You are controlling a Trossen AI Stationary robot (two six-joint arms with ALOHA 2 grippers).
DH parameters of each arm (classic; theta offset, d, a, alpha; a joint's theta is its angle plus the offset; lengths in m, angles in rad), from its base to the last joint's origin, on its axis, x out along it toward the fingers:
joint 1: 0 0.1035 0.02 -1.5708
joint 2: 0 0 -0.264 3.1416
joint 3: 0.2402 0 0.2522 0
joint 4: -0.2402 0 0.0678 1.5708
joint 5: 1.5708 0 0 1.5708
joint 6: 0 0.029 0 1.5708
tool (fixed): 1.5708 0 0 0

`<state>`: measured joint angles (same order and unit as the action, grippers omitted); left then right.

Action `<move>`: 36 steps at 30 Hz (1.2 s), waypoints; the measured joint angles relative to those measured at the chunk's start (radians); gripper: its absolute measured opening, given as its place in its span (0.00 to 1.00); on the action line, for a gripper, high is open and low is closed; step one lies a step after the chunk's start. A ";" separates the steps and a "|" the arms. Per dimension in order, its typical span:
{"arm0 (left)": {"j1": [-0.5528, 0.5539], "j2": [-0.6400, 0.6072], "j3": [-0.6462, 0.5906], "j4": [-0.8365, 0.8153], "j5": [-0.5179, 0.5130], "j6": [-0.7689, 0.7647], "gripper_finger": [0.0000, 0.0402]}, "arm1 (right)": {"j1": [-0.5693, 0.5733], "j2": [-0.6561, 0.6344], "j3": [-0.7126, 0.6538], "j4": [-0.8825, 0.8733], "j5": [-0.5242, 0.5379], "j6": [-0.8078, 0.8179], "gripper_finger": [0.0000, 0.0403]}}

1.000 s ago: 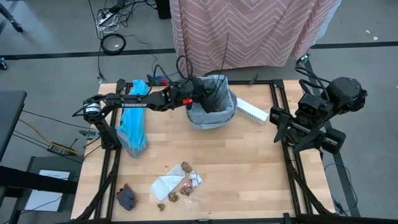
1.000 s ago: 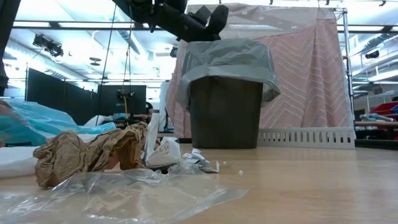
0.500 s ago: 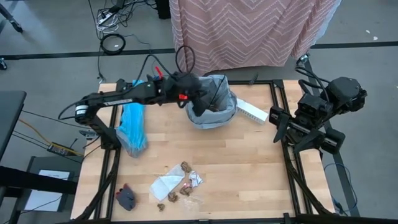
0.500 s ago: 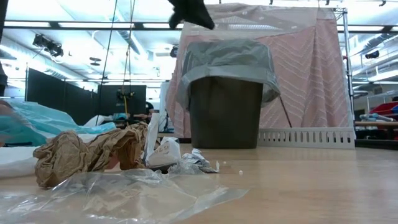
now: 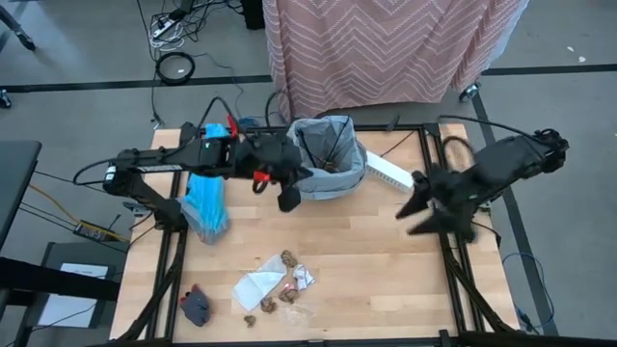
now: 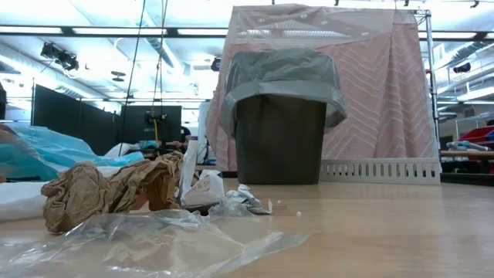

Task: Place trash/remove bag and relplace
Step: Put the zip tie into the trash bin

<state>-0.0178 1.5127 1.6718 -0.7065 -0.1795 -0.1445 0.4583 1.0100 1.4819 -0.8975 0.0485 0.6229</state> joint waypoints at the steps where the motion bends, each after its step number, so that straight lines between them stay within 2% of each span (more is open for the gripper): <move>1: -0.015 -0.003 0.000 -0.005 -0.018 -0.013 0.01 | -0.012 0.003 0.000 -0.145 0.071 0.005 0.57; 3: -0.035 -0.016 0.000 -0.004 -0.057 -0.040 0.01 | -0.045 0.005 -0.001 -0.405 0.270 0.027 0.57; 5: -0.052 -0.031 0.002 0.005 -0.092 -0.071 0.01 | -0.091 -0.003 -0.001 -0.569 0.498 0.111 0.57; 7: -0.064 -0.044 0.004 0.015 -0.103 -0.097 0.01 | -0.140 -0.020 -0.001 -0.684 0.674 0.251 0.57; 8: -0.071 -0.047 0.003 0.009 -0.104 -0.102 0.01 | -0.179 -0.037 -0.004 -0.673 0.725 0.302 0.57; 9: -0.078 -0.048 0.003 0.010 -0.104 -0.111 0.01 | -0.222 -0.059 -0.008 -0.658 0.762 0.340 0.57; 11: -0.090 -0.058 0.003 0.008 -0.111 -0.125 0.01 | -0.326 -0.086 -0.010 -0.628 0.768 0.443 0.57; 14: -0.108 -0.064 0.003 0.009 -0.116 -0.126 0.01 | -0.481 -0.099 -0.011 -0.680 0.788 0.555 0.57; 19: -0.130 -0.063 0.002 -0.017 -0.116 -0.123 0.01 | -0.710 -0.081 -0.066 -0.620 0.915 0.524 0.57; 22: -0.137 -0.063 0.002 -0.047 -0.116 -0.123 0.01 | -0.850 -0.050 -0.120 -0.580 0.877 0.519 0.57; 28: -0.143 -0.068 0.002 -0.126 -0.109 -0.122 0.01 | -1.094 0.016 -0.293 -0.301 0.650 0.369 0.56; 36: -0.148 -0.068 0.002 -0.231 -0.095 -0.122 0.01 | -1.344 0.144 -0.466 0.079 0.319 0.431 0.55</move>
<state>-0.1661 1.4445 1.6733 -0.9370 -0.2745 -0.2665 -0.8859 1.1537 1.0158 -0.8188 0.3675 1.0534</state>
